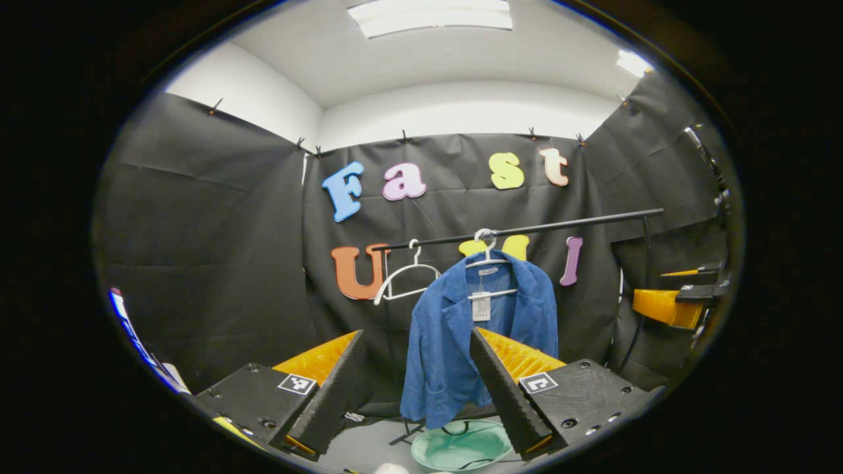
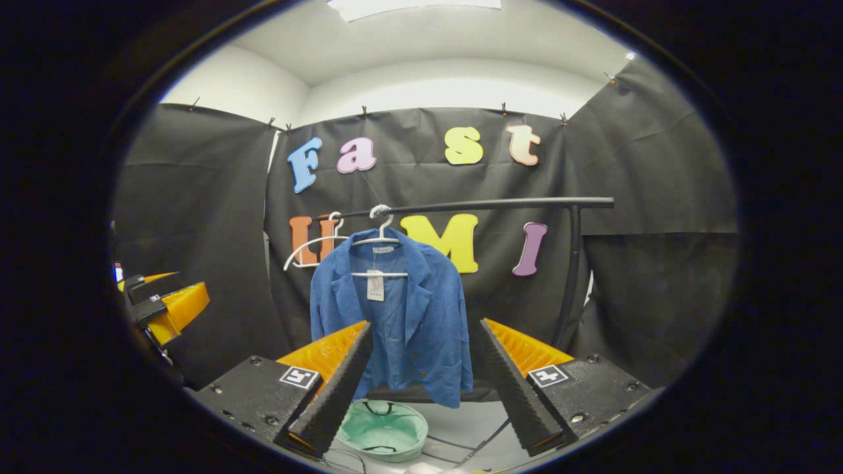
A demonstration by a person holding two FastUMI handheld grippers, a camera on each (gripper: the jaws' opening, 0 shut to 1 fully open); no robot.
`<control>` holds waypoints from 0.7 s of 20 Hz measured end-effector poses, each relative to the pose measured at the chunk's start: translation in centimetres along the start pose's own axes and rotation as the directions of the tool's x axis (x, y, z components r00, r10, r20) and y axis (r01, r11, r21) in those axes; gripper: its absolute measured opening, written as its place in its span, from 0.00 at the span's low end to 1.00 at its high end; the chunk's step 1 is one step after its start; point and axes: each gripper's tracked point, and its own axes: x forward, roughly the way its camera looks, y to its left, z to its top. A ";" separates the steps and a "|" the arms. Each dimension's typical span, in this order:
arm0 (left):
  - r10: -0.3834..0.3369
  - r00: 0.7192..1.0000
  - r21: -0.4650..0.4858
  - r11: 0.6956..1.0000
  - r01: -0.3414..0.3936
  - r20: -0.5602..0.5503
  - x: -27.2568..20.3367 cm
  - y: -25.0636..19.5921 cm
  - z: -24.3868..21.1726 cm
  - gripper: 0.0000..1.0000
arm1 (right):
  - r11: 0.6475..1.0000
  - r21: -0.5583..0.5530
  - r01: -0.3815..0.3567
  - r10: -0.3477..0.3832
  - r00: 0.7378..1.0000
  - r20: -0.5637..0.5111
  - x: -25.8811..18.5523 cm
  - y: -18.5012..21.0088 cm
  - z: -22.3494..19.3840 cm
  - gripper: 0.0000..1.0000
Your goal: Grasp the clothes on the hanger with both hands and then place them into the laundry hamper below.
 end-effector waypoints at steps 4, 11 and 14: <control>0.017 1.000 -0.039 0.999 -0.017 -0.001 4.0 -2.4 -0.8 0.99 | 0.999 0.003 -0.054 0.054 0.998 -0.013 5.7 -0.6 -0.6 1.00; 0.092 0.995 -0.032 0.995 -0.091 0.028 12.9 -5.2 -1.8 0.99 | 0.994 -0.018 -0.112 0.112 0.993 -0.025 17.9 -2.0 -2.0 0.99; 0.112 0.993 -0.008 0.994 -0.111 0.023 16.9 -5.8 -3.1 1.00 | 0.993 -0.001 -0.122 0.122 0.991 -0.049 22.8 -1.9 -3.3 0.99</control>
